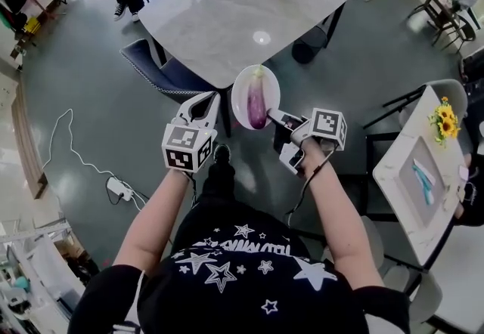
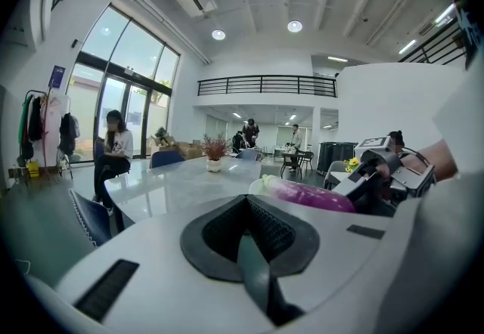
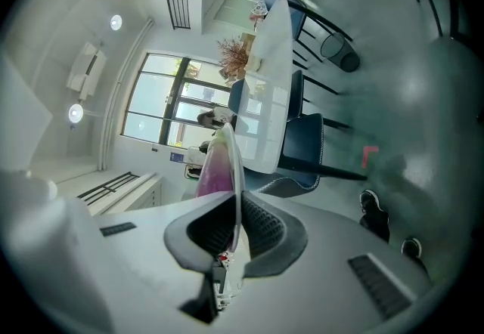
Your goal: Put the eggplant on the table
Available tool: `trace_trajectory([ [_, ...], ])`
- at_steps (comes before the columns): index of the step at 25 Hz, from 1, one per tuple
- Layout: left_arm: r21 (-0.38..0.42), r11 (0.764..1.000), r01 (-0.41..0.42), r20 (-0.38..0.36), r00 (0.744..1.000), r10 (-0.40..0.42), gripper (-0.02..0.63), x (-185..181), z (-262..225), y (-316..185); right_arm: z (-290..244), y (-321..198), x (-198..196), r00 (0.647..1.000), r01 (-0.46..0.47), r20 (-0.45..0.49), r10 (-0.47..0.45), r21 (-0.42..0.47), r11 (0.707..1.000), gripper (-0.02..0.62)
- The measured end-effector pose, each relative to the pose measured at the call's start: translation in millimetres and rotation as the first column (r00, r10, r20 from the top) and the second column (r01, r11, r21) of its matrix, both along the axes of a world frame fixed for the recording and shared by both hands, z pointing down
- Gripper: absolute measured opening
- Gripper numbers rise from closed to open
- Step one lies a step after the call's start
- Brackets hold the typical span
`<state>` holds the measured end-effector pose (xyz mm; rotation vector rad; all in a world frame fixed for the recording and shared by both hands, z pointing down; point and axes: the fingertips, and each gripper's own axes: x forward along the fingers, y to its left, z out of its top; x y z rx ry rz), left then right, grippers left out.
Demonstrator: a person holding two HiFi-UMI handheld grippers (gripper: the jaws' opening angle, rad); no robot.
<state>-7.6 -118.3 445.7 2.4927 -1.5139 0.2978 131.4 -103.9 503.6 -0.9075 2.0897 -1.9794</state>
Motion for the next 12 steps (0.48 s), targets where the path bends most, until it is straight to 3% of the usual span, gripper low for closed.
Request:
trace_trajectory([
  [12, -0.009, 1.000, -0.007, -0.008, 1.000, 0.006, 0.008, -31, -5, -128, -10, -129, -34, 1.000, 0.016, -0.014, -0.016, 0.009, 1.000, 0.025],
])
